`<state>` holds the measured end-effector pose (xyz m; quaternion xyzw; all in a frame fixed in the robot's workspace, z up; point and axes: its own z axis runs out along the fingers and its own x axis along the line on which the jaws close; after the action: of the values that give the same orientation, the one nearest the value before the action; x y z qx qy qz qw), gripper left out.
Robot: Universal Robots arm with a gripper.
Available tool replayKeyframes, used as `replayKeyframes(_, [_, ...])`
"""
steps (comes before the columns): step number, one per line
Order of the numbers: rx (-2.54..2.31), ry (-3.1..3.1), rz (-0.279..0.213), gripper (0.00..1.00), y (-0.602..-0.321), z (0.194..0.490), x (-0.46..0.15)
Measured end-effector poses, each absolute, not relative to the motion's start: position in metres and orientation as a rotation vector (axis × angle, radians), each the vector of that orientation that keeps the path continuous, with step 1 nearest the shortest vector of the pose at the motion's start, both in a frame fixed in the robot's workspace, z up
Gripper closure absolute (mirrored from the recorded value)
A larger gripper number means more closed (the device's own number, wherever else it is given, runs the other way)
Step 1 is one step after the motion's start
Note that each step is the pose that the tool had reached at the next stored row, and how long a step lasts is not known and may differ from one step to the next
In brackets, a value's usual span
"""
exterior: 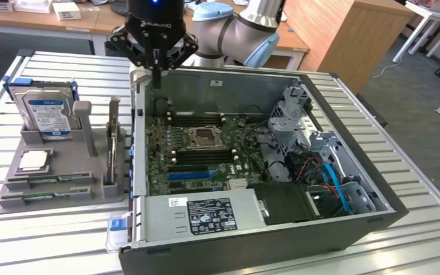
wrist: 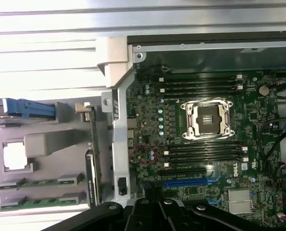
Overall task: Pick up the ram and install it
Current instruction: 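Reach for the ram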
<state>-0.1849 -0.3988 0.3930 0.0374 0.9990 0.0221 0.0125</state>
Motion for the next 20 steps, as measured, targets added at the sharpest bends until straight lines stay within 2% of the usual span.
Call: replayKeyframes(20, [0.117, 3.114, 0.069, 0.89, -0.399, 0.393, -0.24])
